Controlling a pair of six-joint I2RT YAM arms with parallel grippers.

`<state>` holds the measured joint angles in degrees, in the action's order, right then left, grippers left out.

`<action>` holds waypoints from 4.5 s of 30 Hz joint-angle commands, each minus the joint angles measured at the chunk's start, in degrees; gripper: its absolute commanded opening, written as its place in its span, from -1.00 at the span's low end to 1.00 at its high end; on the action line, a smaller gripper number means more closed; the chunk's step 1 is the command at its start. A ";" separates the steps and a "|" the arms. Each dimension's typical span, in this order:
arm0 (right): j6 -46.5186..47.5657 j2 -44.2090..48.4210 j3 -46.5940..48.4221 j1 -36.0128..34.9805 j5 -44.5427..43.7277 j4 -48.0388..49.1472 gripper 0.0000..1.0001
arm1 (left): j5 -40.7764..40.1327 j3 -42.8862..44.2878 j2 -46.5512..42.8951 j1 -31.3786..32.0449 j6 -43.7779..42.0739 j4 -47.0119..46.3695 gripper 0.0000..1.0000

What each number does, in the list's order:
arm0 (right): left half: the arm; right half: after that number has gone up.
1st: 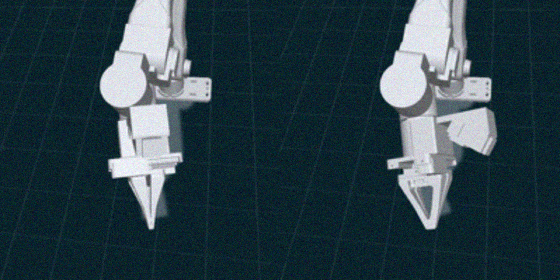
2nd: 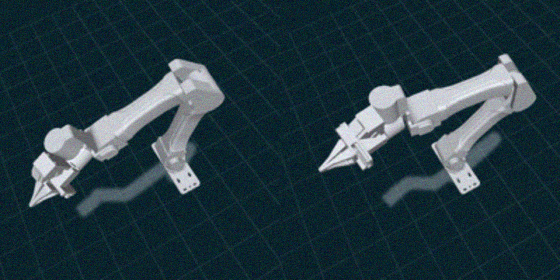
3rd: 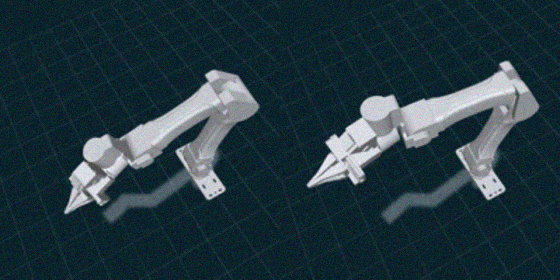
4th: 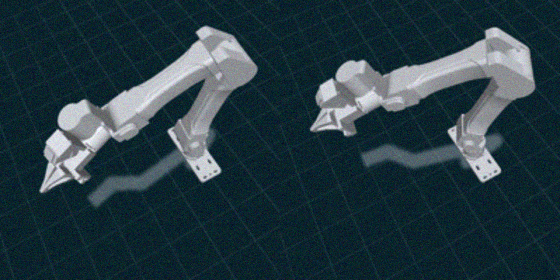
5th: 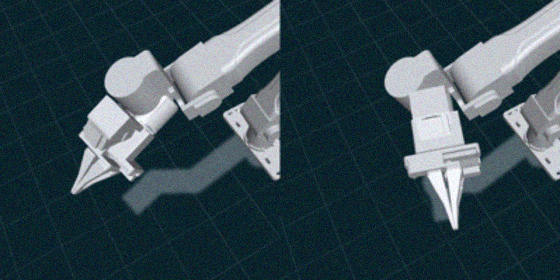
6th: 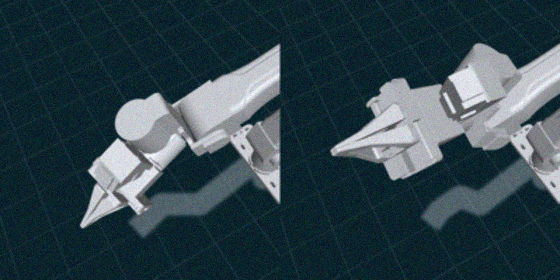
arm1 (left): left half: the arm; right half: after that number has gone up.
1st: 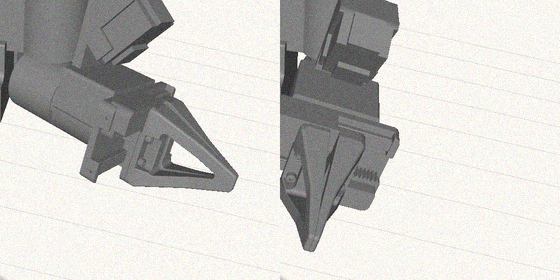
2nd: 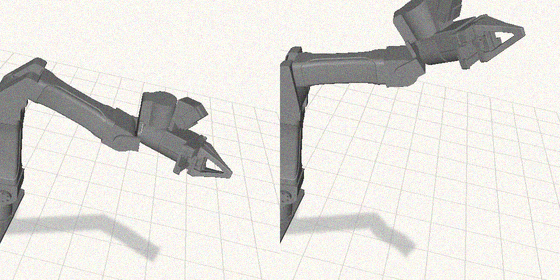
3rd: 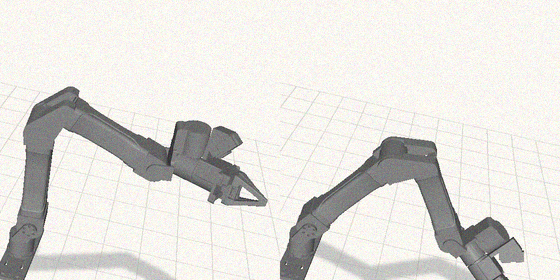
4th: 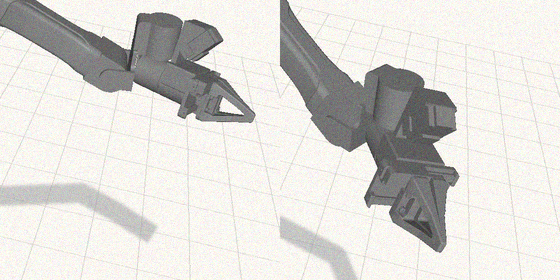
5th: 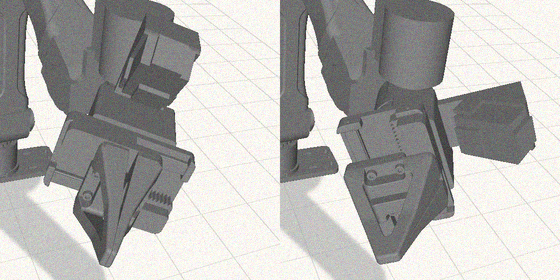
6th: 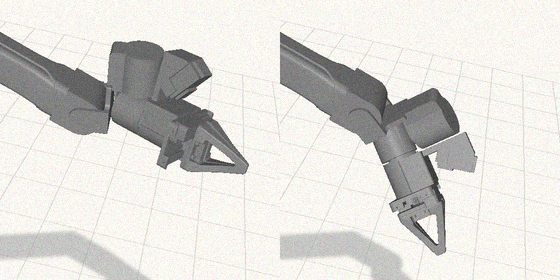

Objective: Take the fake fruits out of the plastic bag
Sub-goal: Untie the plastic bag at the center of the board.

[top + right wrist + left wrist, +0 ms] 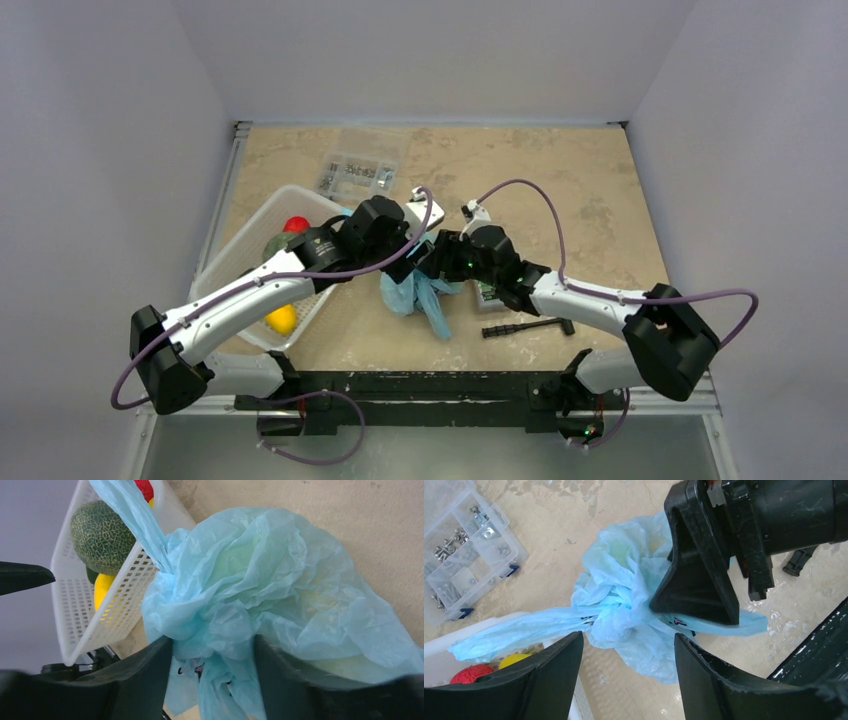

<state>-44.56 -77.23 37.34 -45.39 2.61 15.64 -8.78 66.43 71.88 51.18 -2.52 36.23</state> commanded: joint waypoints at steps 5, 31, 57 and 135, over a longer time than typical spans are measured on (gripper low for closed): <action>-7.93 2.69 -3.21 -0.49 -0.08 11.54 -1.00 | 4.60 3.43 2.34 0.15 -2.28 0.97 0.34; -6.89 11.83 -4.52 -0.41 -1.81 4.40 -1.00 | -10.76 7.21 10.14 -0.62 -3.46 5.76 -0.99; 9.34 21.94 0.57 0.97 -5.08 -9.61 -0.20 | -1.08 1.04 0.29 -0.56 -4.68 -3.67 -1.00; 5.53 22.69 -4.34 -4.57 -18.61 -4.88 -0.91 | -12.35 0.91 -2.38 -0.53 -2.30 -5.01 -1.00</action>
<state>-34.76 -59.64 39.57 -57.56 -31.09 -0.64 -18.92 66.13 72.14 50.65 -4.69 33.78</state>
